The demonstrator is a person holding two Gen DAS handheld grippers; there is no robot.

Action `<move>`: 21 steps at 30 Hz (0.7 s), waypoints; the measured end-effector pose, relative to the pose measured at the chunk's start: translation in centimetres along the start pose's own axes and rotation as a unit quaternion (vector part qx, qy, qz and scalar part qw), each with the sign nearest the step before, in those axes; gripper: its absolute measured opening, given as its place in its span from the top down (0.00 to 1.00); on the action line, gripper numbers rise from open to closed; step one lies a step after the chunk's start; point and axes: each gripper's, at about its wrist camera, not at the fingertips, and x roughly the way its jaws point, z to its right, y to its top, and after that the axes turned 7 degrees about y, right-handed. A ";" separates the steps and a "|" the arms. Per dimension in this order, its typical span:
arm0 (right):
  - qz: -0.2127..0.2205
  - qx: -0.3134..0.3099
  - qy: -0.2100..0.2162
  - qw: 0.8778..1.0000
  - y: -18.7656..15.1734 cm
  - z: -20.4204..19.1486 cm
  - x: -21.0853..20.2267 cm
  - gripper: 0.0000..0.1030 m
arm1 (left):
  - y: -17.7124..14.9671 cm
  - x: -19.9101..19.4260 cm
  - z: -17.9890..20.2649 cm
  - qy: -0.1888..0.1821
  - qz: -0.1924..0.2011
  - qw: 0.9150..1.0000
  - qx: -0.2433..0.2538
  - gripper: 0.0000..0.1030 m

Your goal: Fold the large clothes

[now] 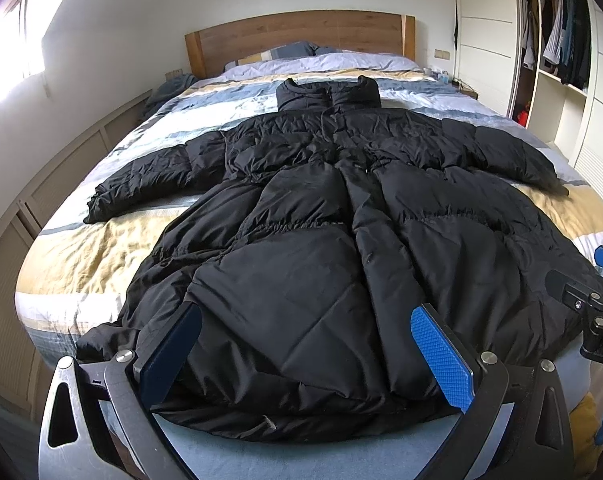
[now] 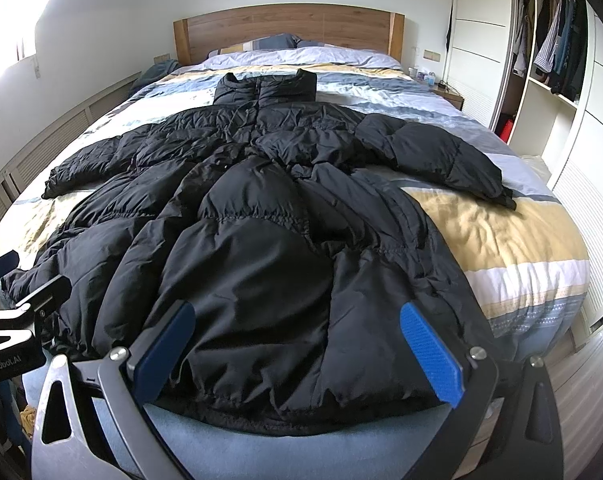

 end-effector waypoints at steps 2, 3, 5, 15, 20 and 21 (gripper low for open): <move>-0.001 0.000 0.000 1.000 0.0 0.0 0.1 0.00 | 0.0 0.1 0.1 -0.002 -0.002 1.000 0.001 0.00; -0.001 0.000 0.000 1.000 0.0 0.1 0.1 0.00 | -0.1 0.1 0.1 -0.003 -0.002 1.000 0.002 0.00; -0.002 0.001 0.001 1.000 0.3 0.0 0.2 0.00 | -0.1 0.1 0.2 -0.004 -0.001 1.000 0.004 0.00; -0.004 -0.002 0.002 1.000 0.4 0.0 0.6 0.00 | 0.0 0.4 0.4 -0.007 0.000 1.000 0.007 0.00; -0.005 -0.004 0.004 1.000 0.5 -0.2 1.2 0.00 | 0.1 0.6 0.3 -0.007 -0.003 1.000 0.007 0.01; -0.004 -0.003 0.004 1.000 0.5 -0.2 1.2 0.00 | 0.1 0.7 0.3 -0.007 -0.003 1.000 0.008 0.01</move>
